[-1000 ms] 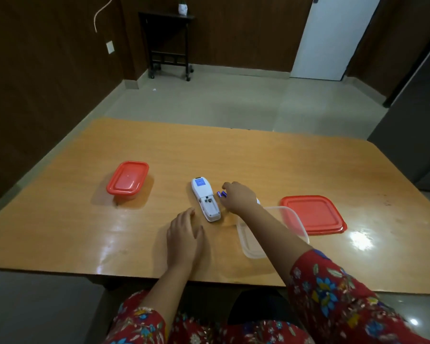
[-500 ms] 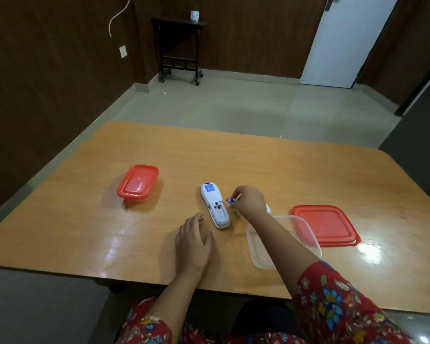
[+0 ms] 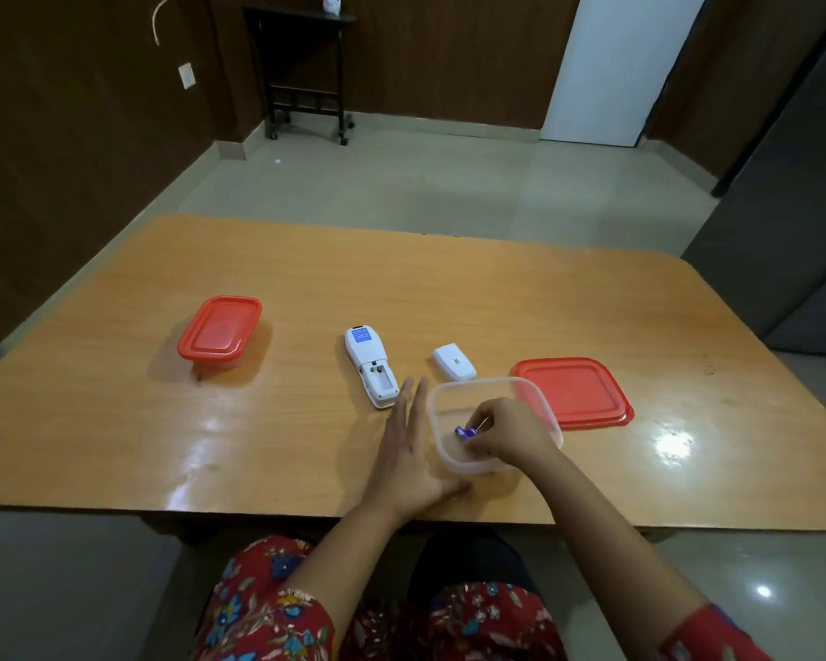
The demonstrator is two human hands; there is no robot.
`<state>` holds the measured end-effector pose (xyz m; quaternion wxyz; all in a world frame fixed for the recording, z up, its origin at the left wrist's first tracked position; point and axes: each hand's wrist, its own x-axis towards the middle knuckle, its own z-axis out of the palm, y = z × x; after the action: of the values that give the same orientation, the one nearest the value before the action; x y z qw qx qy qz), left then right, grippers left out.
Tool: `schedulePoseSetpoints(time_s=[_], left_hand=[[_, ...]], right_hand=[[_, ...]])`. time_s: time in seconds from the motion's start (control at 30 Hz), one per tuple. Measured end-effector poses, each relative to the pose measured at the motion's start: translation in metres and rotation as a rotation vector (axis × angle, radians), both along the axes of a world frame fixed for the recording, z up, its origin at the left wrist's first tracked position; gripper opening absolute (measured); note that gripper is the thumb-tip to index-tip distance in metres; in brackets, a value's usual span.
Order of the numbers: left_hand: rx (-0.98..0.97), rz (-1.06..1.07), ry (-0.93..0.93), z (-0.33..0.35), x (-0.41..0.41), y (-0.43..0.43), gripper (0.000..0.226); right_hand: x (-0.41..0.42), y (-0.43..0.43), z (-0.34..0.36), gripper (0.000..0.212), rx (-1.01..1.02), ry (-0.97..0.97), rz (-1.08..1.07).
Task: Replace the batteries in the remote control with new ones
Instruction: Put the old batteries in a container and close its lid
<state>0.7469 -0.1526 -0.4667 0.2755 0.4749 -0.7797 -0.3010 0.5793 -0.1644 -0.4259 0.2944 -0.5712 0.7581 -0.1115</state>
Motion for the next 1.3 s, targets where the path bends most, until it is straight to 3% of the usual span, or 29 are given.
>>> schedulePoseSetpoints(time_s=[0.1,0.2,0.33,0.4,0.5,0.6,0.77,0.87,1.07,1.2,1.3], left_hand=[[0.116,0.072,0.082,0.004,-0.003,0.002,0.130],[0.109,0.072,0.048,0.003,-0.002,0.003,0.123],[0.069,0.085,0.018,0.003,-0.003,0.003,0.118],[0.065,0.091,0.027,0.004,-0.004,0.004,0.116],[0.036,0.086,0.035,0.004,-0.004,0.004,0.113],[0.031,0.093,0.036,0.005,-0.004,0.004,0.112],[0.046,0.110,0.058,0.006,-0.004,0.005,0.110],[0.077,0.123,0.078,0.005,-0.005,0.005,0.111],[0.096,0.143,0.107,0.002,-0.004,0.005,0.110],[0.104,0.144,0.110,0.001,-0.003,0.004,0.109],[0.127,0.136,0.127,0.000,-0.002,0.003,0.108]], right_hand=[[-0.003,0.002,-0.007,0.020,-0.057,0.077,-0.005],[-0.019,0.012,0.009,0.021,-0.185,0.092,-0.036],[-0.073,0.012,0.028,0.018,-0.450,0.038,-0.299],[-0.109,0.002,0.025,0.036,-0.375,0.103,-0.394],[-0.146,-0.012,0.015,0.077,-0.067,0.272,-0.418],[-0.157,-0.025,0.011,0.093,0.079,0.249,-0.369],[-0.161,-0.036,0.016,0.088,0.215,0.255,-0.360],[-0.171,-0.030,0.023,0.085,0.184,0.173,-0.414],[-0.169,-0.001,0.064,0.034,-0.175,-0.070,-0.402],[-0.128,0.034,0.080,0.017,-0.531,0.012,-0.254],[-0.092,0.061,0.058,0.021,-0.750,0.001,-0.099]])
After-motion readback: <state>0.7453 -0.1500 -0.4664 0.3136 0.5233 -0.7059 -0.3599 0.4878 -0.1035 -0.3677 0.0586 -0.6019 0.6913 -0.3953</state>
